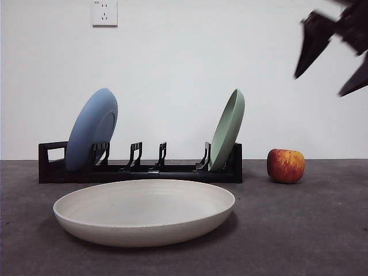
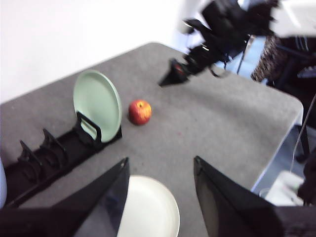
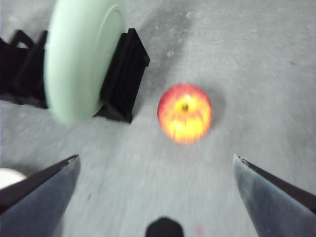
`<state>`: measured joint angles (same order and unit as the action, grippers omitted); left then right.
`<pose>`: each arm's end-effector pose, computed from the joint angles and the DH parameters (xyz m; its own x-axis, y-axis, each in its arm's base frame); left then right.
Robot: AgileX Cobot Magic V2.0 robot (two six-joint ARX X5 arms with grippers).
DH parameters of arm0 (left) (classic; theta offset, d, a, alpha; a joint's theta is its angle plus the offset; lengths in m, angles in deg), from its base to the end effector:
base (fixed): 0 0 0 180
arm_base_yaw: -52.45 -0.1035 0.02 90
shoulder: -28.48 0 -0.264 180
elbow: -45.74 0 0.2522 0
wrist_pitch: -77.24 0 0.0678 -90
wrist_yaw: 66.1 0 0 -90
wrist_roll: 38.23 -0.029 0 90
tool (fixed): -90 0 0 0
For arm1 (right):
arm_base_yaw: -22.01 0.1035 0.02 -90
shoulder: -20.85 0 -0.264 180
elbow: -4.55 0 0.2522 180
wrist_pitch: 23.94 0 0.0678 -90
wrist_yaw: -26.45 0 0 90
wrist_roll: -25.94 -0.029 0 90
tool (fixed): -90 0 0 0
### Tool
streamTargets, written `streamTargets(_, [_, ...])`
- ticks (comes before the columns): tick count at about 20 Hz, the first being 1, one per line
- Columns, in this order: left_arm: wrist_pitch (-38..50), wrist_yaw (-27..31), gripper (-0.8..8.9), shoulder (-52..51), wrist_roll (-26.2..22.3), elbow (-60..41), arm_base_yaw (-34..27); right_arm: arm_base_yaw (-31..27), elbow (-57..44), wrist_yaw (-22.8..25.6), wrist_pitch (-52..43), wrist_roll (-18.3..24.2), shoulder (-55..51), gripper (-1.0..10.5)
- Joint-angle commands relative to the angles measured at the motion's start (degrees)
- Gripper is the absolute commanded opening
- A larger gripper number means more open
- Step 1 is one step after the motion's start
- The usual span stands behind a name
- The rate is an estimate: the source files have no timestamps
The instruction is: Take the yellow plate from the plate rack,put the plate on the table,take the apple from the table,put the apple in the plate
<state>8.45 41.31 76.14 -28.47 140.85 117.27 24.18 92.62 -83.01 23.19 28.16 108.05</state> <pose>0.0511 -0.0883 0.4497 0.6489 -0.6770 -0.3472 0.7079 0.7045 -0.0506 0.3245 0.0220 0.3023 0.6388 0.3576 -0.6812 -0.2936 0.9317 0.2137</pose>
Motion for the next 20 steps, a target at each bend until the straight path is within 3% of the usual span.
streamTargets(1, [-1.62, 0.2, 2.15, 0.55, 0.76, -0.31, -0.11, 2.34, 5.22, 1.05, 0.02, 0.9, 7.04, 6.0])
streamTargets(9, [-2.75, 0.2, 2.15, 4.68, 0.7, -0.31, -0.11, 4.81, 15.85, 9.4, 0.94, 1.51, 25.22, 6.0])
streamTargets(20, [-2.71, 0.22, 2.15, 4.98, 0.7, -0.31, -0.13, 4.2, 15.96, 8.7, -2.67, 2.49, 31.08, 6.0])
